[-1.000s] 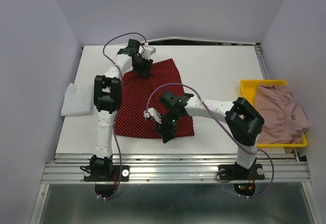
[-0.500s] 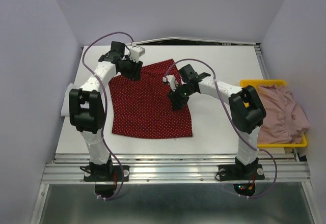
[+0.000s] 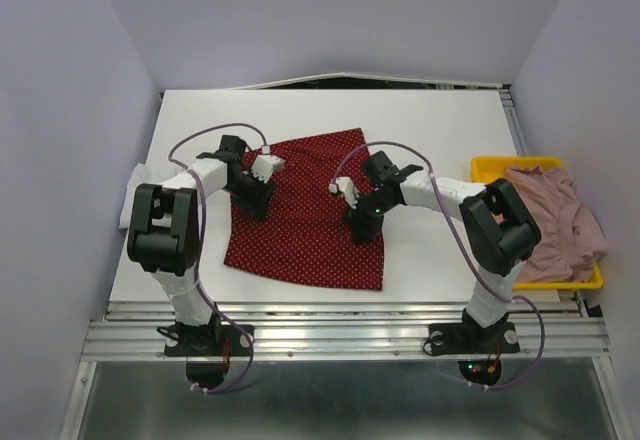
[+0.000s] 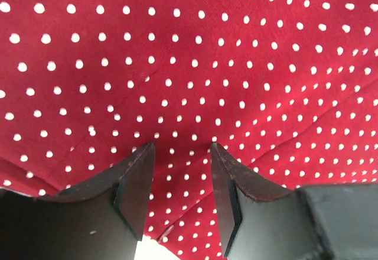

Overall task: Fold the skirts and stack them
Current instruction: Flatten the skirt out

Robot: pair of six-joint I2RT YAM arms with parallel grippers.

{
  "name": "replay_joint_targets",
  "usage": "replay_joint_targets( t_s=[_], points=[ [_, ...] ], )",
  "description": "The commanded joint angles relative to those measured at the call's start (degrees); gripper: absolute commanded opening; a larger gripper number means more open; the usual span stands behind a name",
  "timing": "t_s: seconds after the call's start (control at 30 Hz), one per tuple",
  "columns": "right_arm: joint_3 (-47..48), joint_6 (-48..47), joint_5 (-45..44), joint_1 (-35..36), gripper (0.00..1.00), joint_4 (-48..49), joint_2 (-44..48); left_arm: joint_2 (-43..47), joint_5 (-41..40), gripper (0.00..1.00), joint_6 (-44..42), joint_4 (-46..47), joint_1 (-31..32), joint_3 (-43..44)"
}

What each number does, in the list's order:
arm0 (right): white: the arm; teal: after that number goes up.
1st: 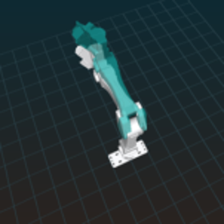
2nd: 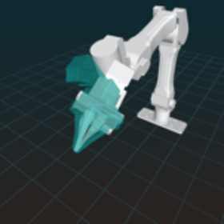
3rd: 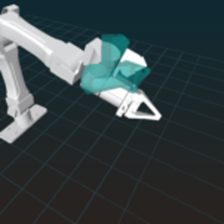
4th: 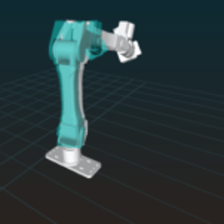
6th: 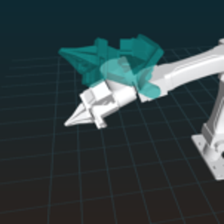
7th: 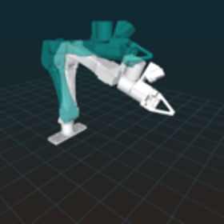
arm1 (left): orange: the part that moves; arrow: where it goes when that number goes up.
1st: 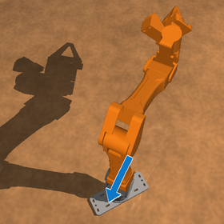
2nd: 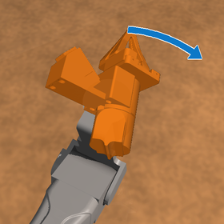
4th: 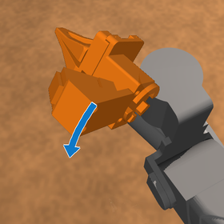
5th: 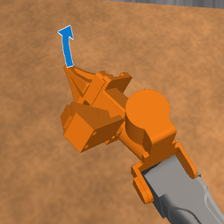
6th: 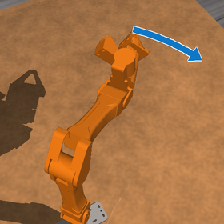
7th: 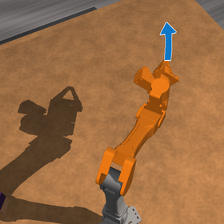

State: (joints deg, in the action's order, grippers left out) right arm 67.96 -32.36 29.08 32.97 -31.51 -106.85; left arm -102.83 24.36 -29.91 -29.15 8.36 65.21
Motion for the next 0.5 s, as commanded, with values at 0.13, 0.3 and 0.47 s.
replay_joint_targets(
  t_s=[0.13, 0.3, 0.47],
  points=[
    [-6.1, -5.4, 4.0, 0.3, 0.57, -19.8, 5.9, 6.1, 2.4, 0.51, -5.2, -1.7, 10.5, -8.7],
    [4.0, -5.9, 9.6, -1.2, 0.65, -24.3, 9.6, 8.9, 8.2, 0.54, -8.8, -7.7, 10.1, -2.5],
    [21.0, -4.6, 8.5, -8.3, 0.71, -21.1, 6.8, 6.2, 14.7, 0.58, -13.4, -13.8, 4.5, 16.4]
  ],
)
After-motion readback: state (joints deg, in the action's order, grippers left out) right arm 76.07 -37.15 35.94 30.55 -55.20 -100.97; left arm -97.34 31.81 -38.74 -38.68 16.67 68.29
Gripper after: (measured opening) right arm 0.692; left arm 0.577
